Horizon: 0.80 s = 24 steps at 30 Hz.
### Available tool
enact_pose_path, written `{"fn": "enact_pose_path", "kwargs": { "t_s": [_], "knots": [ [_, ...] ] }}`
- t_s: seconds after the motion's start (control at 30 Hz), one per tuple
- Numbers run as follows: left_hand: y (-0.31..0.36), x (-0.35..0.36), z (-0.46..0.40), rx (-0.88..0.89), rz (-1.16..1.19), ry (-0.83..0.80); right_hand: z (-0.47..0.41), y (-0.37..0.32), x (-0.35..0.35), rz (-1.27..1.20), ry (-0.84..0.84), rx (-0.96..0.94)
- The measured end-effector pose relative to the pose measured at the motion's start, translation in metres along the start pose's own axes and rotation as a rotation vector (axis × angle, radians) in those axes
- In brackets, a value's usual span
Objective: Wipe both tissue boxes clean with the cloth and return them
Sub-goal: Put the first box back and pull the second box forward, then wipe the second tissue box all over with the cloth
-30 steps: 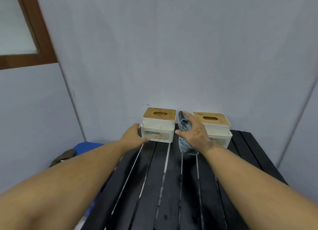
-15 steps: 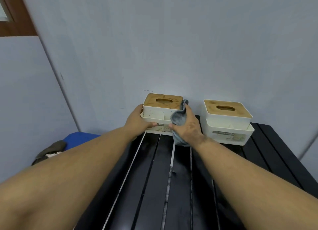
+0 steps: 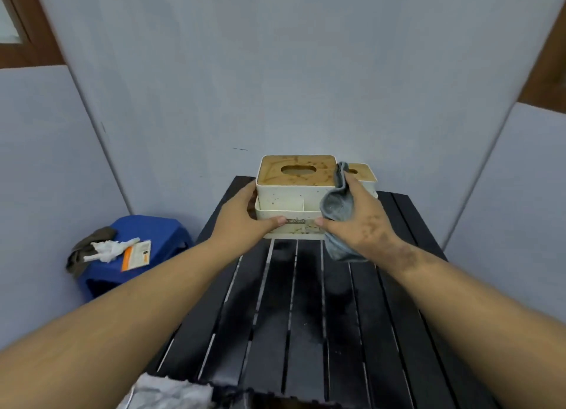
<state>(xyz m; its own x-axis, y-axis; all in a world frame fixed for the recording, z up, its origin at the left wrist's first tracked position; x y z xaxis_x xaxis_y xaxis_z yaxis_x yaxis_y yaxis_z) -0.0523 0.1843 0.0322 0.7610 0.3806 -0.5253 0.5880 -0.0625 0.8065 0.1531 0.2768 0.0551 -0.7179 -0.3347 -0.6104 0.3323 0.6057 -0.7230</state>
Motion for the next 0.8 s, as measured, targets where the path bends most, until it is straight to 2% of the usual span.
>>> {"fn": "enact_pose_path", "kwargs": {
  "t_s": [0.13, 0.3, 0.5, 0.63, 0.8],
  "knots": [
    [0.033, 0.024, 0.069, 0.024, 0.038, -0.099, 0.086, -0.011, -0.014, -0.015, -0.013, 0.101],
    [0.027, 0.052, 0.136, -0.040, 0.028, -0.161, 0.161, -0.005, 0.002, -0.023, -0.039, 0.202],
    [0.025, 0.063, 0.169, -0.082, -0.011, -0.200, 0.188, 0.009, 0.007, -0.026, -0.122, 0.225],
    [0.026, 0.067, 0.174, -0.086, 0.024, -0.168, 0.193, 0.021, 0.006, -0.015, -0.116, 0.228],
    [0.013, 0.066, 0.171, -0.157, 0.038, -0.136, 0.190, 0.028, 0.000, -0.049, -0.225, 0.219]
  ]
}}
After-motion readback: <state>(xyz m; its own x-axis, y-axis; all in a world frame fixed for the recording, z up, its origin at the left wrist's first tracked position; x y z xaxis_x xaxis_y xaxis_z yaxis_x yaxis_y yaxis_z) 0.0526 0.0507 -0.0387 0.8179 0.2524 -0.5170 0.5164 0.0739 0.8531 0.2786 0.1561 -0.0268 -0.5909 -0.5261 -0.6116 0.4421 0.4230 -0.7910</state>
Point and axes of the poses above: each hand's wrist, its own z-axis away from the middle knuckle, its own x-axis out of the palm, y = z × x, the point moved 9 cm from there along -z, towards the middle knuckle, and after that the axes turned 8 degrees about -y, right-handed, at the moved point
